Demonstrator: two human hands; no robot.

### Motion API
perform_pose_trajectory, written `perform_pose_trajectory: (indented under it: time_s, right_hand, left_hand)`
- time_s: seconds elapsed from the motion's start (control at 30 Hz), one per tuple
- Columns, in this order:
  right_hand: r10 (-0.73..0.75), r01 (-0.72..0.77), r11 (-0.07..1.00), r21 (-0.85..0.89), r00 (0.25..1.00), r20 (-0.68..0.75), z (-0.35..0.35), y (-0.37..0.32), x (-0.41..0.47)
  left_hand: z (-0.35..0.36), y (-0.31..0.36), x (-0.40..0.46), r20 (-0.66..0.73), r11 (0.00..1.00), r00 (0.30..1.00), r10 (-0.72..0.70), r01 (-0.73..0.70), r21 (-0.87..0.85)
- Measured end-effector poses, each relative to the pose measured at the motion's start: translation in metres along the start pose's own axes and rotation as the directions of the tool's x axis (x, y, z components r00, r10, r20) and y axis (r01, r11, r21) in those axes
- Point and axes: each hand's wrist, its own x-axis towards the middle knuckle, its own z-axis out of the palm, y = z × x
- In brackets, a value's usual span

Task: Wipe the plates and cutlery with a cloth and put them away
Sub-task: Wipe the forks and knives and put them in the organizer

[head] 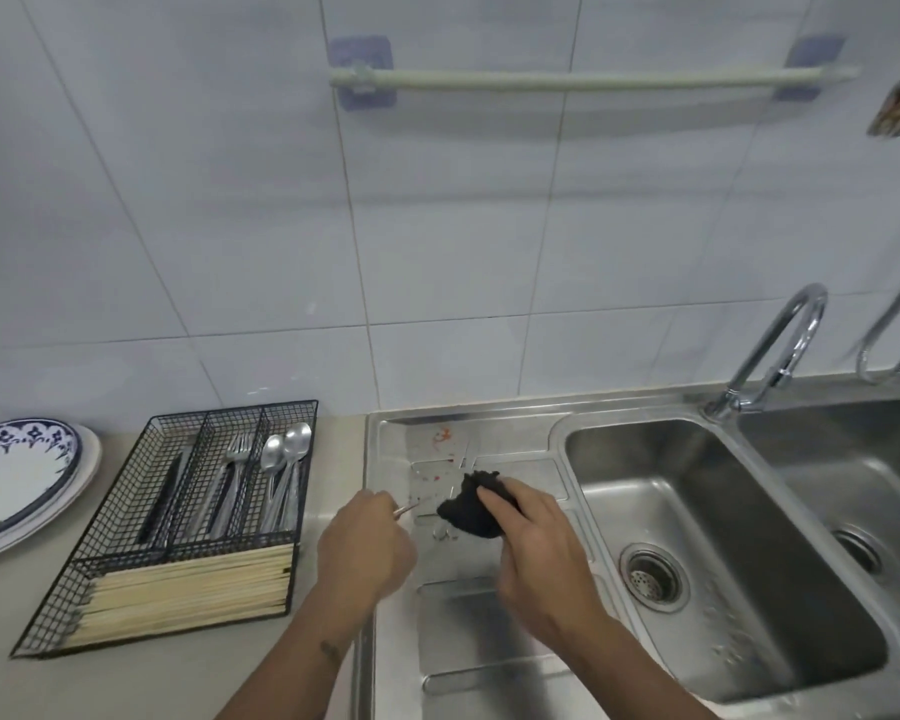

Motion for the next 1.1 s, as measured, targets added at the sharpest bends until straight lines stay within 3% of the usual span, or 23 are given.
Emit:
perform_pose_trajectory:
  time_s: [0.17, 0.37, 0.53, 0.67, 0.73, 0.87, 1.0, 1.1]
  right_hand:
    - [-0.176, 0.175, 0.984, -0.033, 0.984, -0.026, 0.005, -0.037, 0.005]
    - [-0.034, 0.028, 0.991, -0.128, 0.998, -0.049, 0.001, -0.033, -0.002]
    - [-0.185, 0.165, 0.969, -0.187, 0.978, -0.097, -0.002, -0.05, -0.015]
    - [0.092, -0.115, 0.978, -0.174, 0.987, -0.134, -0.018, -0.013, -0.022]
    - [0.146, -0.18, 0.968, -0.177, 0.971, -0.191, -0.029, -0.001, -0.026]
    - [0.053, -0.105, 0.977, -0.186, 0.963, -0.265, -0.039, -0.024, -0.028]
    - [-0.08, 0.043, 0.982, -0.183, 0.977, -0.197, -0.023, -0.057, -0.035]
    - [-0.061, 0.029, 0.977, -0.21, 0.987, -0.146, -0.016, -0.047, -0.038]
  left_hand:
    - [-0.017, 0.003, -0.036, -0.173, 0.98, 0.972, 0.162, -0.179, -0.09]
    - [-0.031, -0.015, -0.047, -0.222, 0.954, 0.939, 0.263, -0.288, -0.085]
    - [-0.034, -0.02, -0.049, -0.303, 0.914, 0.891, 0.34, -0.388, -0.115]
    - [-0.035, -0.028, -0.052, -0.278, 0.907, 0.874, 0.397, -0.42, -0.027]
    - [-0.035, -0.033, -0.052, -0.26, 0.917, 0.887, 0.381, -0.399, -0.019]
    - [-0.034, -0.032, -0.052, -0.221, 0.914, 0.892, 0.394, -0.406, -0.012]
    - [-0.038, -0.023, -0.055, -0.204, 0.906, 0.89, 0.407, -0.423, -0.036]
    - [-0.043, -0.024, -0.06, -0.188, 0.914, 0.901, 0.391, -0.404, -0.032]
